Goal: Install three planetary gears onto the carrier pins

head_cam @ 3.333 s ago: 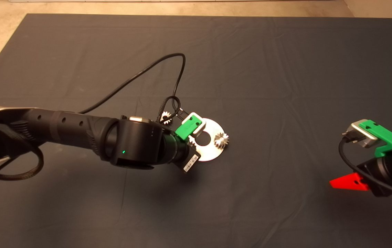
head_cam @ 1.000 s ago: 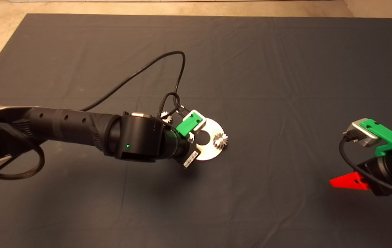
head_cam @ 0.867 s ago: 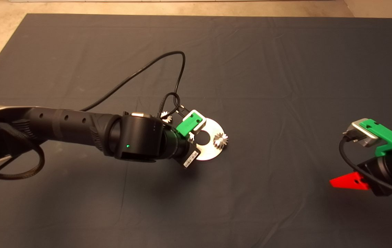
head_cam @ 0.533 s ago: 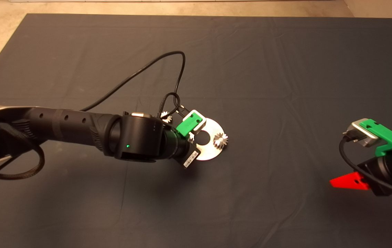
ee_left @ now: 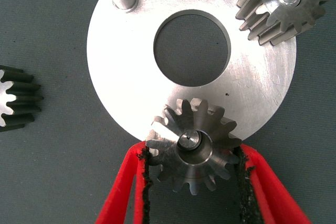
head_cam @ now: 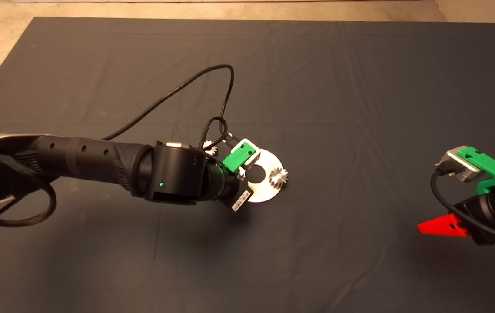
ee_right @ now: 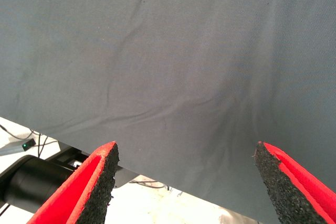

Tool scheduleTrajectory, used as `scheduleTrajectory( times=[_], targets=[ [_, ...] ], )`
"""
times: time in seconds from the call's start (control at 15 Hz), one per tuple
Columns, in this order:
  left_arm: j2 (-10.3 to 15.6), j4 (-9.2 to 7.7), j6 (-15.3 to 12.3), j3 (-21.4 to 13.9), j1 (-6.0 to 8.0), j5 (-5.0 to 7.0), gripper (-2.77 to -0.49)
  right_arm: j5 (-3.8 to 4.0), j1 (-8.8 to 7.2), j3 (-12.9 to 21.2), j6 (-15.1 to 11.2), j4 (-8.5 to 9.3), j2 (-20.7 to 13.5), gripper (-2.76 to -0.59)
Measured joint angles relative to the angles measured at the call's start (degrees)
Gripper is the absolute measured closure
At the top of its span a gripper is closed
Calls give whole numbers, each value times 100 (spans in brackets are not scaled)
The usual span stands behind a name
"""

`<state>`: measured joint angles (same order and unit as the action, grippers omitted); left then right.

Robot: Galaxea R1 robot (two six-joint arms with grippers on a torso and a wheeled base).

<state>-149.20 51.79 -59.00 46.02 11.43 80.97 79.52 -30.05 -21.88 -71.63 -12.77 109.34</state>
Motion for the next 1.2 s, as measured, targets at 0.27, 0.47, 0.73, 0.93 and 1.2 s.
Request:
scheduleTrajectory(
  times=[0.27,0.47,0.73,0.93,1.2],
  targets=[
    [5,9,-1,0,0,1,-100,0,1,0,0,2,-1,-192],
    [2,17,-1,0,2,1,-116,0,-1,0,0,18,-1,-191],
    [16,17,-1,-13,2,4,-116,0,-1,0,0,20,0,-191],
    [50,22,11,-187,5,74,-124,0,-1,0,0,22,0,-191],
    [80,15,13,-391,56,434,-144,-2,-1,0,0,27,0,-191]
  ],
)
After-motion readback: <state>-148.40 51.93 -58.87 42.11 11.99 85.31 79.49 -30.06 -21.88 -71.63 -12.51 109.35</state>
